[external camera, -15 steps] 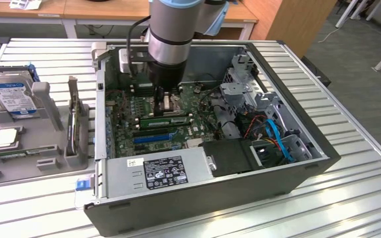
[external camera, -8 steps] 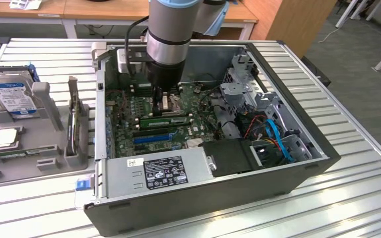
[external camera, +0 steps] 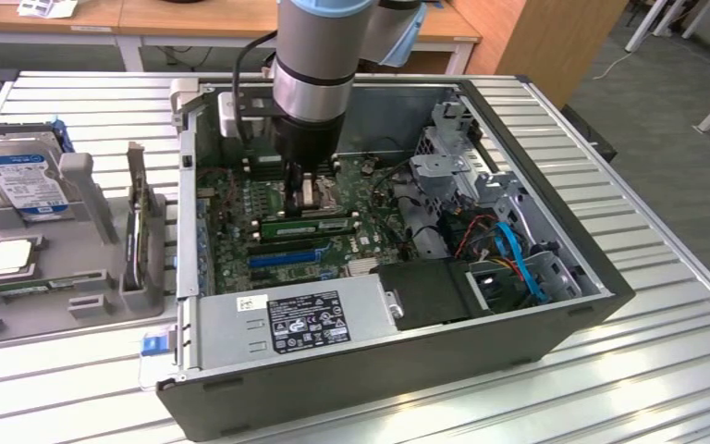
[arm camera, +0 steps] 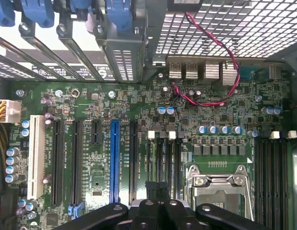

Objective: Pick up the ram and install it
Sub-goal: 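Press down the ram until it locks into place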

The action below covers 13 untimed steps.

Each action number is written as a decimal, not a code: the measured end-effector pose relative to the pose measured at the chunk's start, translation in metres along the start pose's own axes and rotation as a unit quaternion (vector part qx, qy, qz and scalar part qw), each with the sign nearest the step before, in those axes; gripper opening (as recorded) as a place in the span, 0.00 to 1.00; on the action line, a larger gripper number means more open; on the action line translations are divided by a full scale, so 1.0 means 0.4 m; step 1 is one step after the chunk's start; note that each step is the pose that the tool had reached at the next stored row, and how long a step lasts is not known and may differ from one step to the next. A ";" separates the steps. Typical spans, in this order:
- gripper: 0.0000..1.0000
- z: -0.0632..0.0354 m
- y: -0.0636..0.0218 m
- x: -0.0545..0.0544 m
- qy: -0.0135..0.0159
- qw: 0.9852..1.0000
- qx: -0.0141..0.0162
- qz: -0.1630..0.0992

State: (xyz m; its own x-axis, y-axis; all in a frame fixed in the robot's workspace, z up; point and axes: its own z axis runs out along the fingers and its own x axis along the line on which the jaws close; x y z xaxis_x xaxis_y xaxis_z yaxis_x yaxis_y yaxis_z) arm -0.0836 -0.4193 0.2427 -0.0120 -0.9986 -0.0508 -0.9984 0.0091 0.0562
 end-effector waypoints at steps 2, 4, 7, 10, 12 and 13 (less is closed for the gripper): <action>0.10 0.002 0.000 0.000 0.000 1.000 0.000 0.000; 0.10 0.003 0.000 0.000 0.000 1.000 0.000 0.000; 0.10 0.005 0.000 0.000 0.000 1.000 0.000 0.000; 0.10 0.008 0.000 0.000 0.000 1.000 0.000 0.000; 0.10 0.009 -0.001 0.000 0.000 1.000 0.000 0.000; 0.10 0.010 -0.001 0.000 0.000 1.000 0.000 0.000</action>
State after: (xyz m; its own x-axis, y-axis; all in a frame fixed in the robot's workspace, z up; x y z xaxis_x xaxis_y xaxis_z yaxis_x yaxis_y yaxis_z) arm -0.0836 -0.4193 0.2387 -0.0119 -0.9986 -0.0509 -0.9984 0.0091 0.0562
